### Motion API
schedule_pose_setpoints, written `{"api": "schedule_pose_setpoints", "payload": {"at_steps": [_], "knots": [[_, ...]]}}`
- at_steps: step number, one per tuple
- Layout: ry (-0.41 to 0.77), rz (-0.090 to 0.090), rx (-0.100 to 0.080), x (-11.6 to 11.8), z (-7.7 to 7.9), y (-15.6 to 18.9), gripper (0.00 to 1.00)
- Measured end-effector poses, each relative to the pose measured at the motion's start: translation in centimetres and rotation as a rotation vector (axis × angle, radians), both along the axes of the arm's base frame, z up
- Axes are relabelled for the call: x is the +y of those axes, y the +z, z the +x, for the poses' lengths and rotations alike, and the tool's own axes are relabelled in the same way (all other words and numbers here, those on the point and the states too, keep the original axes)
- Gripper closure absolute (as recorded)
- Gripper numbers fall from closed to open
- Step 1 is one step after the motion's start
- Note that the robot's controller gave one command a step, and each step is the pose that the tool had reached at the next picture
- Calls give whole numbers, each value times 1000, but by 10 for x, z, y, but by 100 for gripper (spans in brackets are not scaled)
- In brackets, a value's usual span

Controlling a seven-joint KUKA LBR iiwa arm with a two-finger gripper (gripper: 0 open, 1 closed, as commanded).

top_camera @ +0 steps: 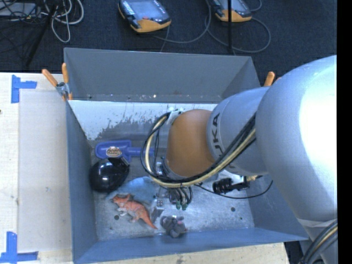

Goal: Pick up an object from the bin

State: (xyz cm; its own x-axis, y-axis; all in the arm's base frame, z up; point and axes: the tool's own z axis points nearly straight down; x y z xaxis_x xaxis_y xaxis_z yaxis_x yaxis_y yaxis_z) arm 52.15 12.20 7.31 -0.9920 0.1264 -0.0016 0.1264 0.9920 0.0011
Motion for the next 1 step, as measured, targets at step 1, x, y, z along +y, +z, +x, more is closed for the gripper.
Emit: {"api": "schedule_pose_setpoints", "payload": {"at_steps": [1], "knots": [[154,-3,-7,62,18,0,100]]}}
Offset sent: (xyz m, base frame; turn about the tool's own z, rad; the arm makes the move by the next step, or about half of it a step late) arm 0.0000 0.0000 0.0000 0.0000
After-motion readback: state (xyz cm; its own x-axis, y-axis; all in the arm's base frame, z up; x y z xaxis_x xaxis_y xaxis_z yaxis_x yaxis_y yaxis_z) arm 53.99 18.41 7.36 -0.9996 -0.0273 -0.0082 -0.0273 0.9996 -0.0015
